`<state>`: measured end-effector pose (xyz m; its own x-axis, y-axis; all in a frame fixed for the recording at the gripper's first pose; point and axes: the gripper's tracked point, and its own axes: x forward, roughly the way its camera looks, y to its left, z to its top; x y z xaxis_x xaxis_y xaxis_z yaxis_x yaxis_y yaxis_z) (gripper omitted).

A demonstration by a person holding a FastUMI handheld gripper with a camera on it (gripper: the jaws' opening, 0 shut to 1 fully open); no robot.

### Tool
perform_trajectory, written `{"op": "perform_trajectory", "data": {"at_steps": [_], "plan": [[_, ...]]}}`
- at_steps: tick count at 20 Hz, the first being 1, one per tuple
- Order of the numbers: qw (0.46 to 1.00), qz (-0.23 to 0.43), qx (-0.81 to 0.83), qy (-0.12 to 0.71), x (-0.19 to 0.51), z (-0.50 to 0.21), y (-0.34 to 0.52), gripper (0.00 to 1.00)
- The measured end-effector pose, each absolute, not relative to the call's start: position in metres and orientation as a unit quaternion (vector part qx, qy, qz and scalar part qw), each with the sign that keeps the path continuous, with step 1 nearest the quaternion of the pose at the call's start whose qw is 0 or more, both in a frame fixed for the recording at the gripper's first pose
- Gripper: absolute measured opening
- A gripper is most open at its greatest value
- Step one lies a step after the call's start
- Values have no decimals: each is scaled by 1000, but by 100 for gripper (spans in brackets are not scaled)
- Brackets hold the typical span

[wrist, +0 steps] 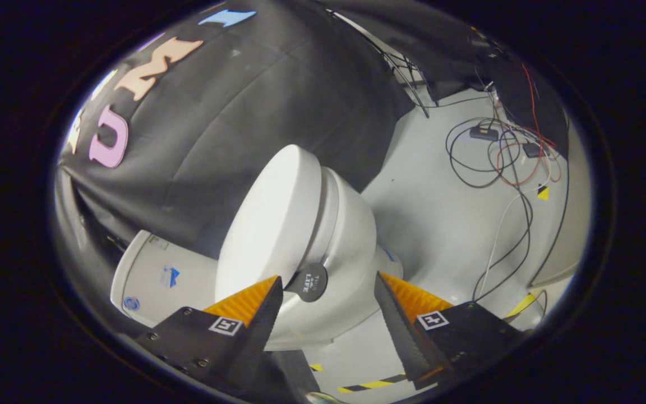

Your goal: Open the toilet lid.

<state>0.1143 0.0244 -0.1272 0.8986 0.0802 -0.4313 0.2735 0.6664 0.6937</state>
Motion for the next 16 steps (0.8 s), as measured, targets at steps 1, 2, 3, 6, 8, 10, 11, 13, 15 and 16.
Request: {"op": "perform_trajectory", "data": {"at_steps": [1, 2, 3, 6, 8, 10, 11, 13, 15, 16], "plan": [[883, -55, 412, 219, 117, -129, 24, 91], [877, -55, 424, 222, 122, -132, 25, 85], [870, -52, 438, 220, 125, -133, 25, 79], [852, -38, 472, 222, 133, -138, 37, 73], [848, -20, 482, 220, 141, -138, 47, 73], [860, -11, 463, 217, 146, -134, 53, 73], [866, -16, 451, 215, 145, -133, 48, 73], [860, -23, 463, 213, 150, -136, 47, 23], [845, -15, 496, 198, 150, -133, 48, 21], [835, -10, 516, 191, 145, -127, 44, 18]]}}
